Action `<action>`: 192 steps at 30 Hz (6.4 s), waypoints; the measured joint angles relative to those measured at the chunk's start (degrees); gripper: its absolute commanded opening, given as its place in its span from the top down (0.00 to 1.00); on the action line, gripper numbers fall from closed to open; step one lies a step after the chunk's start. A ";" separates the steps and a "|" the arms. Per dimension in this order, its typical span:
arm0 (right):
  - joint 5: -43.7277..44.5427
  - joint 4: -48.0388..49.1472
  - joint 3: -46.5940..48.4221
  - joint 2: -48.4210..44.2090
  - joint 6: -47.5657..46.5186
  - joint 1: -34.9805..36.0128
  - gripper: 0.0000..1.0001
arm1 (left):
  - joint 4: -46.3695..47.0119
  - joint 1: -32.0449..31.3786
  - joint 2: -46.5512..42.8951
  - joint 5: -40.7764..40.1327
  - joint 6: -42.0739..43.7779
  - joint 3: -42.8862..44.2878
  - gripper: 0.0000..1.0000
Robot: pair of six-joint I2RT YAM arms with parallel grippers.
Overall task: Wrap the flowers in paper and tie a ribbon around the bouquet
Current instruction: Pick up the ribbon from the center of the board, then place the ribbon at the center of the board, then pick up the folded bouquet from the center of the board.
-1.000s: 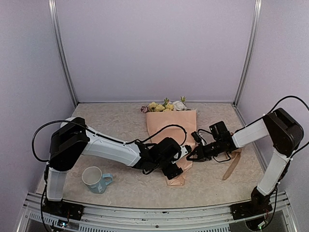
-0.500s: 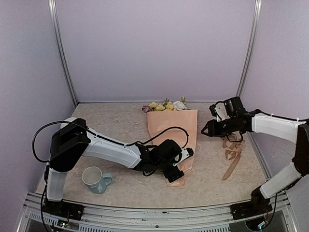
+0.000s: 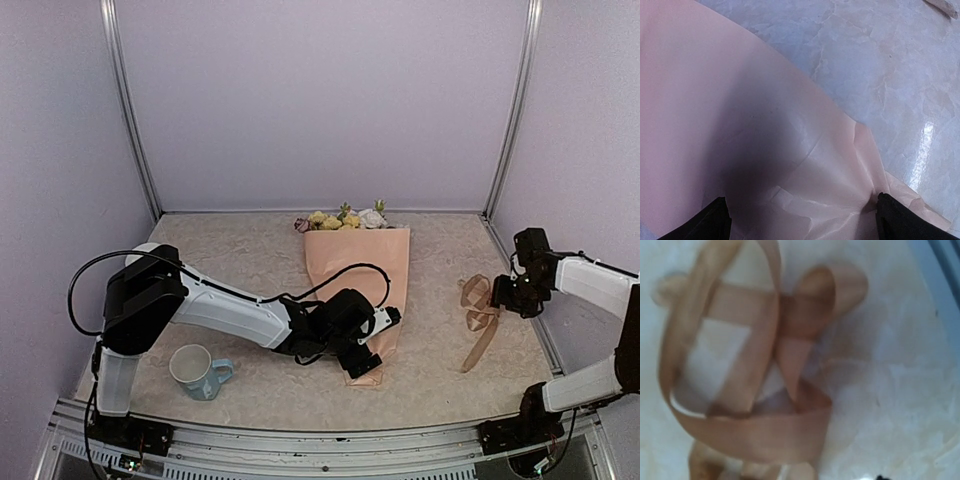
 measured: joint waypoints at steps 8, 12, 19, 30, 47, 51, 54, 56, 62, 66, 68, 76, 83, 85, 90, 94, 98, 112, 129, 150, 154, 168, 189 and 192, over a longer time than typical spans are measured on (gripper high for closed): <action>-5.55 5.11 -4.22 0.50 2.03 -5.49 0.74 | 0.57 0.02 -0.02 0.35 0.07 -0.37 0.01; -8.48 6.78 -6.05 0.50 3.34 -5.92 0.70 | 0.90 0.04 -0.02 0.48 0.07 -0.50 0.01; -9.97 9.03 -9.05 1.77 4.63 -5.92 0.70 | 0.96 0.07 -0.02 0.52 0.07 -0.55 0.01; -12.22 16.17 -9.16 8.28 3.91 -5.97 1.00 | 1.14 0.11 -0.04 0.70 0.04 -0.66 0.01; -36.68 7.82 49.88 -5.75 -4.63 -5.97 1.00 | 1.14 0.22 -0.07 1.01 0.00 -0.68 0.01; -38.12 13.38 54.69 -9.27 -3.21 -5.97 1.00 | 1.14 0.22 -0.07 1.01 0.00 -0.68 0.01; -41.22 18.95 47.32 -12.46 0.33 -5.97 1.00 | 1.14 0.22 -0.07 1.03 0.02 -0.68 0.01; -43.52 20.83 39.80 -13.11 2.99 -5.95 1.00 | 1.14 0.24 -0.04 1.09 0.02 -0.68 0.01; -43.23 20.98 13.00 -11.69 10.91 2.43 1.00 | 1.11 0.33 -0.04 1.22 0.07 -0.68 0.01; -41.27 18.93 1.25 -10.01 15.23 14.78 1.00 | 1.03 0.33 0.02 1.27 0.07 -0.57 0.01; -40.94 19.02 -3.67 -8.74 17.70 19.63 1.00 | 0.98 0.33 0.04 1.33 0.07 -0.52 0.01; -40.09 19.82 -12.35 1.44 22.32 32.30 0.36 | 0.68 0.39 0.13 1.51 0.07 -0.35 0.01; -28.96 3.17 1.44 3.58 13.09 31.93 0.00 | 0.37 0.44 0.20 1.36 -0.42 -0.13 0.01; -26.53 -1.18 5.53 3.61 10.16 30.53 0.00 | -0.09 0.79 0.26 1.60 -1.01 0.09 0.01; -21.55 -3.30 14.53 5.25 4.20 27.34 0.07 | -0.17 0.83 0.44 1.97 -0.74 0.28 0.01; -24.81 2.16 15.21 10.01 0.70 22.82 0.11 | -0.28 0.83 0.48 2.03 -0.72 0.39 0.01; -29.14 6.88 15.47 20.74 -1.31 20.17 0.14 | -0.33 0.83 0.52 2.10 -0.70 0.48 0.01; -50.45 33.16 11.13 35.80 3.13 19.54 0.24 | -0.31 0.87 0.59 2.49 -0.72 0.48 0.01; -56.89 51.65 4.90 38.77 13.88 21.86 1.00 | 1.27 1.36 0.39 3.43 -0.81 -0.52 0.01; -52.70 41.24 8.07 35.15 9.97 22.23 1.00 | 3.21 1.88 -2.99 31.06 2.82 3.32 0.54; -51.56 38.49 9.66 34.91 8.46 22.47 1.00 | -5.18 1.18 1.97 33.09 4.13 9.42 0.55; -48.92 35.28 11.15 34.86 6.12 23.69 1.00 | -17.11 -0.17 11.91 25.59 5.86 22.25 0.51; -46.10 22.12 23.78 34.84 2.25 23.32 1.00 | -13.09 -1.99 -13.35 34.75 7.89 -5.66 1.00; -45.70 19.47 25.77 34.84 1.46 22.99 1.00 | -12.48 -1.22 -15.13 35.67 6.45 -8.94 1.00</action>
